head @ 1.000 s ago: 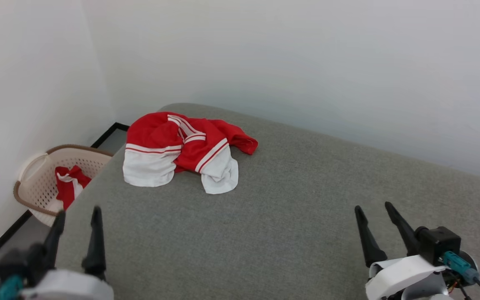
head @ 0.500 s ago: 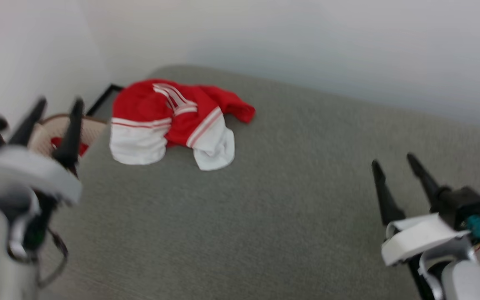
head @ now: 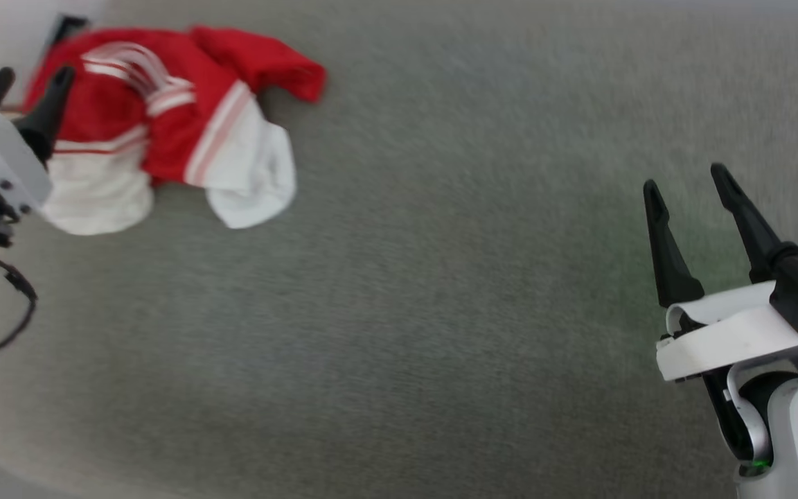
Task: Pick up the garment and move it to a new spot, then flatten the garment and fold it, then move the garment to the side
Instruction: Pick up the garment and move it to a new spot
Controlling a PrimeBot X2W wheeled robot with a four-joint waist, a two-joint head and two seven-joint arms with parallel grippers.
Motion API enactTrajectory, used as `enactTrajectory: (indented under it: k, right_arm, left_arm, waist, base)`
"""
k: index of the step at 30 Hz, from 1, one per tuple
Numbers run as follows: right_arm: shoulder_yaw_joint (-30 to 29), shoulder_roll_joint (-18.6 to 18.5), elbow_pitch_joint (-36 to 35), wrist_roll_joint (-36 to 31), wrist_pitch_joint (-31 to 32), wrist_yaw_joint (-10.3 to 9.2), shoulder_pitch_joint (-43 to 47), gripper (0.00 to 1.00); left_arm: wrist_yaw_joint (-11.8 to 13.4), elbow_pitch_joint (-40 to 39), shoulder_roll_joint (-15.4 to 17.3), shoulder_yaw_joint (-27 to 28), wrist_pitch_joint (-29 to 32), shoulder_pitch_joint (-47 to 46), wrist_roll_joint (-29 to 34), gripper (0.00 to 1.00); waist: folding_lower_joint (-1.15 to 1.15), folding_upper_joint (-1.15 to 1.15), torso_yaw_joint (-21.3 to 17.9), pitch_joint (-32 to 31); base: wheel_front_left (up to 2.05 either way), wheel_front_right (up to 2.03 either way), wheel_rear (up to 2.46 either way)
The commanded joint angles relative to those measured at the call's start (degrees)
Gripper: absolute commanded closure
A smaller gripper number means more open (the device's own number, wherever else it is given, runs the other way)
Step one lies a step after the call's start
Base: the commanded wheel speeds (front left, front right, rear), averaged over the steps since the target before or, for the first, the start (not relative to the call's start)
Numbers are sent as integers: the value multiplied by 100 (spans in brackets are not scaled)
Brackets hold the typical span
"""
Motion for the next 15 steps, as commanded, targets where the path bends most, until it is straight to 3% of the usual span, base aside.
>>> enactTrajectory:
  k: [1, 8, 15]
  right_arm:
    - [12, -22, -54, 0, -14, -2, -108, 0]
    - [105, -27, -213, 25, 23, -2, -195, 0]
    - [172, -35, -333, 39, 89, -2, -245, 0]
  left_arm:
    - [-22, 130, 56, -26, 101, -223, -14, 0]
    - [116, 1144, 273, -253, 1004, -864, 29, 0]
    - [293, 2157, 168, -455, 1363, -1339, 116, 0]
  waist:
    - [0, 0, -721, 932]
    - [0, 0, -958, 1251]
    - [0, 0, -1130, 1406]
  base:
    - [0, 0, 0]
    - [0, 0, 0]
    - [0, 0, 0]
